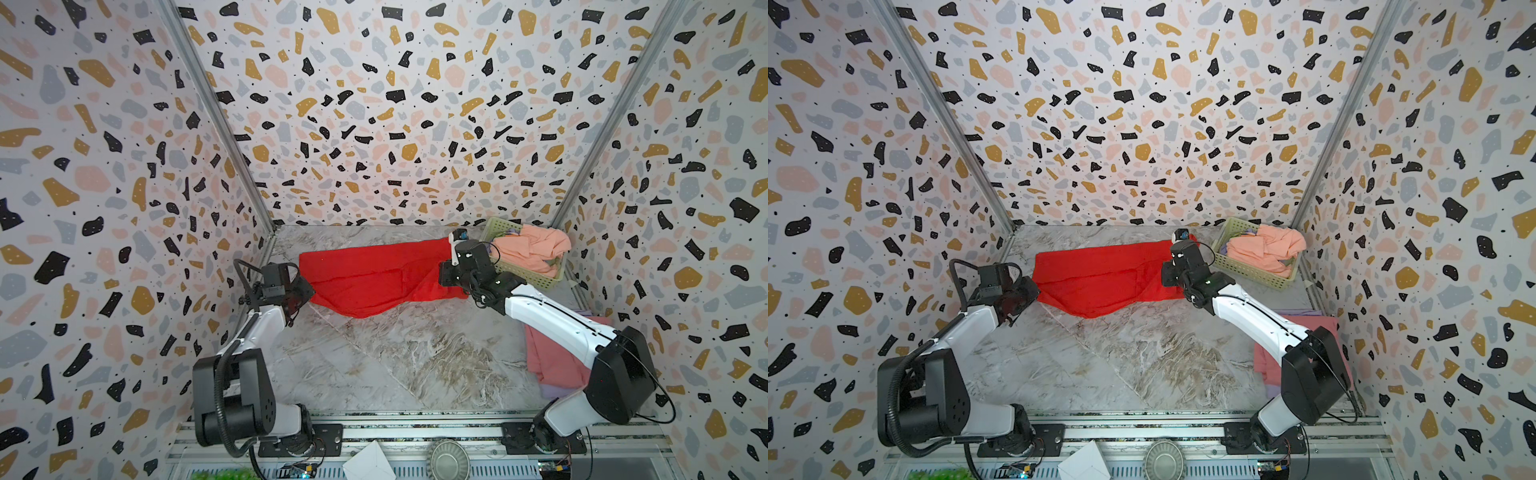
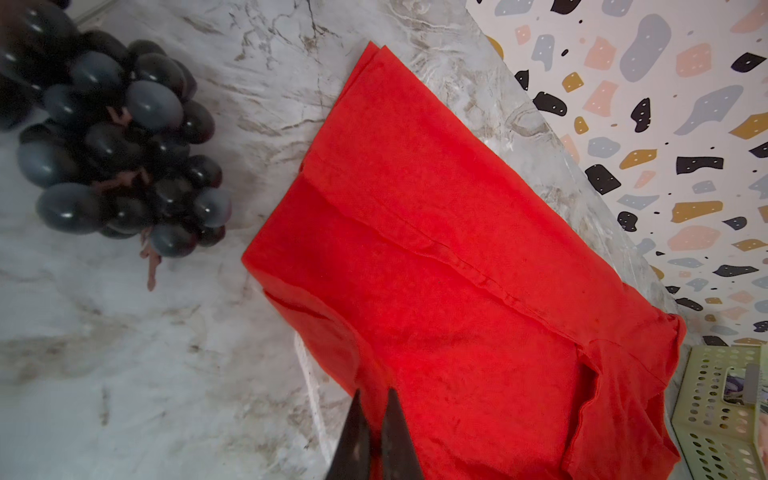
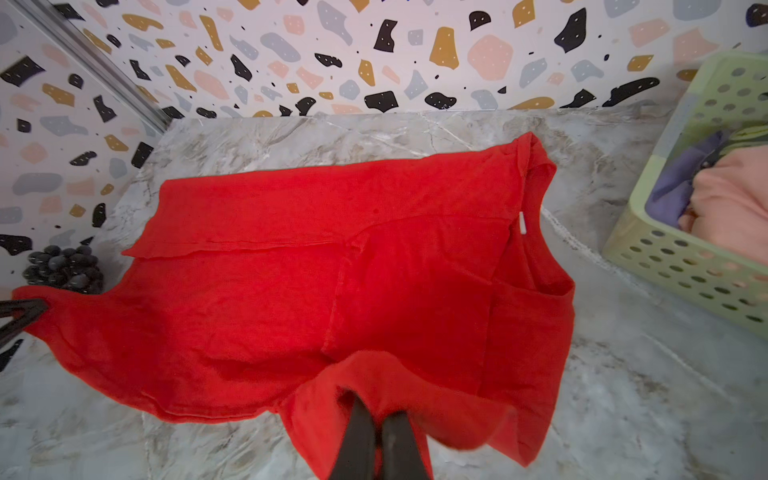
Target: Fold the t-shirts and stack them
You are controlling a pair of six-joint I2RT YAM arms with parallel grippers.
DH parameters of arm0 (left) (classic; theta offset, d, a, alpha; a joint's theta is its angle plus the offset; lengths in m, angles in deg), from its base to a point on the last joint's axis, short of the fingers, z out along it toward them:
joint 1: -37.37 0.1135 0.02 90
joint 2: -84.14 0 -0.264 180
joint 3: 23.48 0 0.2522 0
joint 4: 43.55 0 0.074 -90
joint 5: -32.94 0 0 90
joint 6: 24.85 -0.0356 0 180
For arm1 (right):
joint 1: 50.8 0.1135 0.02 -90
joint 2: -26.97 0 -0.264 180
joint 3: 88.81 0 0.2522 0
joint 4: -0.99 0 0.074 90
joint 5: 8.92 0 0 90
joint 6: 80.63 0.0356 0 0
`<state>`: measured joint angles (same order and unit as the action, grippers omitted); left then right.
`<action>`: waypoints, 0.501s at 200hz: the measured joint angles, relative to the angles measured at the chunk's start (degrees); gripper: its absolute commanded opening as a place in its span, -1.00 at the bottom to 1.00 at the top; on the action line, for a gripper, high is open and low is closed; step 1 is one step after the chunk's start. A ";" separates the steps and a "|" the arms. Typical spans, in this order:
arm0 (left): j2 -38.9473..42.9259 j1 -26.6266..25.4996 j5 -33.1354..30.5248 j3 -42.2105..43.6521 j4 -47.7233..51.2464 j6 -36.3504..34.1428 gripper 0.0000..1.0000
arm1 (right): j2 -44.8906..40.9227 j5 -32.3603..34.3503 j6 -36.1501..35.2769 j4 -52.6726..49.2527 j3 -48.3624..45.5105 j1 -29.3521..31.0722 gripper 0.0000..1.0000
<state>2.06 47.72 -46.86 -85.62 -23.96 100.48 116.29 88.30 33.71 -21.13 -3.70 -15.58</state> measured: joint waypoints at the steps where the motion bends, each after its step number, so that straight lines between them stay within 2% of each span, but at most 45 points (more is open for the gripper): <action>1: -0.26 0.00 0.00 -0.22 -0.04 -0.02 -1.00 | 0.13 -0.04 -0.11 0.07 0.15 -0.07 -1.00; 43: -7.85 0.26 -0.26 -7.13 -0.52 -1.14 -1.00 | 9.22 -3.41 -3.87 2.14 8.35 -3.39 -1.00; 100: -15.23 1.46 -0.02 -12.50 -1.55 -1.95 -1.00 | 17.88 -5.60 -4.26 3.54 17.55 -7.50 -1.00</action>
<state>-13.18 49.18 -46.88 -98.12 -25.51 98.54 134.17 82.70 29.45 -17.59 13.85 -23.08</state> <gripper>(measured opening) 0.047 0.052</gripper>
